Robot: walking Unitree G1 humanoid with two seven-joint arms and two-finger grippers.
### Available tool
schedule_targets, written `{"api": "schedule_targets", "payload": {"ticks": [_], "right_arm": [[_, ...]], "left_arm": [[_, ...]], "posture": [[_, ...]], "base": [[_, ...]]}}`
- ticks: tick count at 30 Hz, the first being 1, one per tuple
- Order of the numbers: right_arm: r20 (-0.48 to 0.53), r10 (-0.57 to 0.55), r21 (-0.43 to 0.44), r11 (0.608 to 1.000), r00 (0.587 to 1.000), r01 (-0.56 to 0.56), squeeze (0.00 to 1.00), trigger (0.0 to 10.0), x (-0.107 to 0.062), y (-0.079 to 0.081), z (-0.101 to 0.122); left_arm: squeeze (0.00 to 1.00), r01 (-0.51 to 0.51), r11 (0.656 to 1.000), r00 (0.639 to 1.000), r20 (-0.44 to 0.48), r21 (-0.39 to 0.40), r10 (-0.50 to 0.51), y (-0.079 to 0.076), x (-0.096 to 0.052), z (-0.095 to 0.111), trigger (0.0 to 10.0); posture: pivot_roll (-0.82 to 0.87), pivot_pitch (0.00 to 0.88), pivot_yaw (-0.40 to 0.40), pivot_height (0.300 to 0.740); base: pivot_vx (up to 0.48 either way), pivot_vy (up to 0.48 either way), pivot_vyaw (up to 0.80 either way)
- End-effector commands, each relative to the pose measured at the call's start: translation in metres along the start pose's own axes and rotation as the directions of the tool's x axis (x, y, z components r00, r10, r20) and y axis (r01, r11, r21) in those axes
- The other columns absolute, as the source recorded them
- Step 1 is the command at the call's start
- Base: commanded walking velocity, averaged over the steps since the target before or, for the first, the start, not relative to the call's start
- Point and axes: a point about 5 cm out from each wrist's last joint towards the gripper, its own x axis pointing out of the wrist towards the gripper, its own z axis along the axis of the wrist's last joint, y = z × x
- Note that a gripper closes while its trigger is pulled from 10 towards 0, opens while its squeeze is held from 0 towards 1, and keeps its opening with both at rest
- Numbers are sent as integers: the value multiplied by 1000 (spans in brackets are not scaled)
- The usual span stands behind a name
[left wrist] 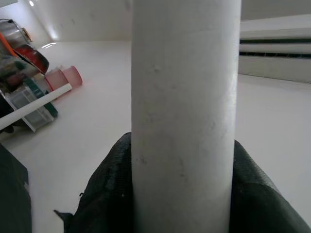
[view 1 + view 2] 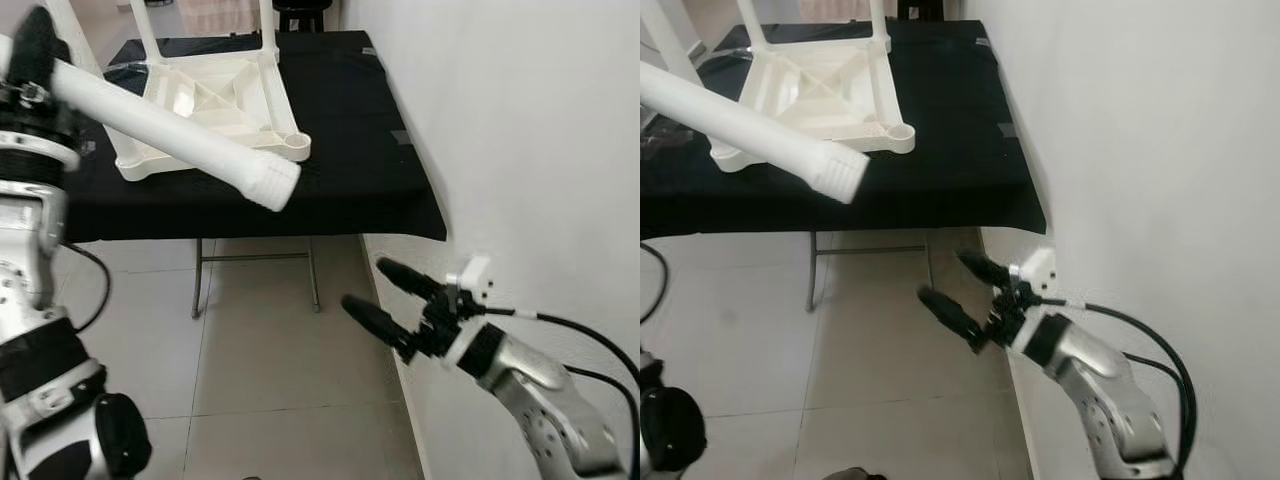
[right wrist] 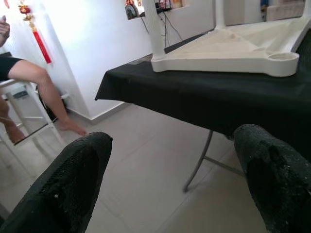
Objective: Building children table
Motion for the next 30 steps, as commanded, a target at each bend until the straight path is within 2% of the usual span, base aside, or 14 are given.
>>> {"api": "schedule_targets", "payload": {"ticks": [1,3,7,9,11,12,13,16,19,21,22,23,24,30], "right_arm": [[-6,35,-62,997,999,-36,1000,10000,-5,1,9],[-53,121,-108,986,991,-126,1000,10000,-11,4,18],[-91,191,-143,969,977,-203,1000,10000,-13,6,28],[-95,223,-153,960,970,-236,1000,10000,-12,8,35],[-120,297,-184,931,947,-315,1000,10000,-8,15,42],[-122,329,-188,919,936,-347,1000,10000,-3,19,44],[-122,329,-188,919,936,-347,1000,10000,-3,19,44],[-139,391,-195,890,910,-412,1000,10000,19,31,38],[-156,400,-202,882,903,-426,1000,10000,28,34,34],[-199,319,-210,910,927,-358,0,10000,57,28,22],[-199,319,-210,910,927,-358,0,10000,57,28,22],[-216,245,-212,933,945,-290,0,10000,75,19,20],[-215,225,-209,940,950,-270,0,10000,80,17,20],[-210,156,-199,960,965,-198,0,10000,91,10,21]], "left_arm": [[0,19,991,992,-124,135,-3,-3,5,-12,0],[0,90,952,962,-272,294,-7,-4,6,-30,0],[0,173,929,937,-346,329,-52,-10,5,-46,0],[0,235,905,909,-408,353,-77,-14,4,-57,0],[0,363,844,837,-536,395,-109,-18,0,-77,0],[0,415,819,801,-586,395,-124,-20,-3,-86,0],[0,415,819,801,-586,395,-124,-20,-3,-86,0],[0,505,785,729,-664,358,-167,-21,-9,-106,0],[0,527,783,710,-678,329,-193,-23,-11,-112,0],[0,593,757,653,-714,274,-253,-29,-16,-129,0],[0,593,757,653,-714,274,-253,-29,-16,-129,0],[0,631,740,618,-728,234,-297,-34,-18,-140,0],[0,638,737,611,-728,221,-311,-35,-18,-143,0],[0,666,727,577,-735,168,-358,-40,-20,-155,0]], "posture": [[12,93,6,740],[10,89,8,740],[7,87,11,740],[6,86,13,740],[6,89,11,740],[9,92,11,740],[9,92,11,740],[6,94,11,740],[7,95,10,740],[22,96,-1,740],[22,96,-1,740],[24,97,-1,740],[24,97,-1,740],[18,98,-1,740]], "base": [[0,0,0],[0,0,0],[0,0,0],[0,0,0],[0,0,0],[0,0,0],[0,0,0],[0,0,0],[0,0,0],[0,0,0],[0,0,0],[0,0,0],[0,0,0],[0,0,0]]}}
